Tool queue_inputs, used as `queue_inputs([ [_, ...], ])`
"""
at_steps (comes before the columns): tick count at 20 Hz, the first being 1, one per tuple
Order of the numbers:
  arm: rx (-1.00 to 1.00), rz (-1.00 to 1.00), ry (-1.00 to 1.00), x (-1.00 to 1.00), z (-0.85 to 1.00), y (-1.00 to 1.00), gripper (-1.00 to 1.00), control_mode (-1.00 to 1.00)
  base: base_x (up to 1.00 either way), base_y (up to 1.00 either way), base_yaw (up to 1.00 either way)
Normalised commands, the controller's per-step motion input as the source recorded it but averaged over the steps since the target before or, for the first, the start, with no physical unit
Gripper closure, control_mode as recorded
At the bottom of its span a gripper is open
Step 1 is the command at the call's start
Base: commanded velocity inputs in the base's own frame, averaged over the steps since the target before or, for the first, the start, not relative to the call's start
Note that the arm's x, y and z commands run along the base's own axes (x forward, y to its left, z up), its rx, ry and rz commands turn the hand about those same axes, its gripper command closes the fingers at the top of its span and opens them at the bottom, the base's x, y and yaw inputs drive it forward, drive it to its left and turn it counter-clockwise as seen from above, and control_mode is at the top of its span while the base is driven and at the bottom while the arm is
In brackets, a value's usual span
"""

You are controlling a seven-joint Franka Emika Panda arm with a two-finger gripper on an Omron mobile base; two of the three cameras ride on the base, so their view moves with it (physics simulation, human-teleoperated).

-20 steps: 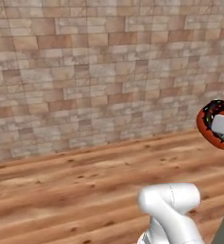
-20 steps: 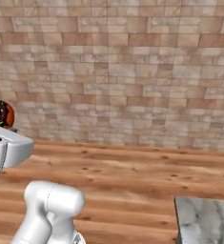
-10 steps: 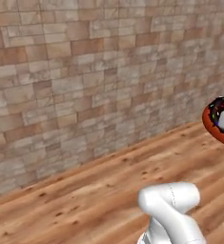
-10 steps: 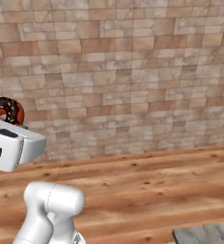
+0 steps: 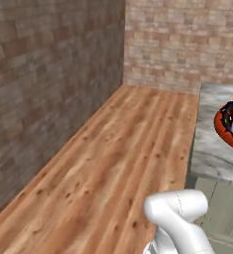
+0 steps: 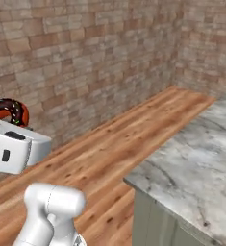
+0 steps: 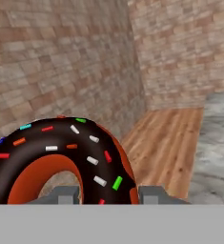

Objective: Take the donuts from the fridge and place them on the empty tray on the dining counter.

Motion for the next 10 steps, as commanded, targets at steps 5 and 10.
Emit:
queue_inputs([
  [5, 0.00, 0.00, 0.00, 0.00, 0.00, 0.00, 1.00, 1.00, 0.00, 0.00, -1.00],
  [10, 0.00, 0.00, 0.00, 0.00, 0.00, 0.00, 1.00, 1.00, 0.00, 0.03, -1.00],
])
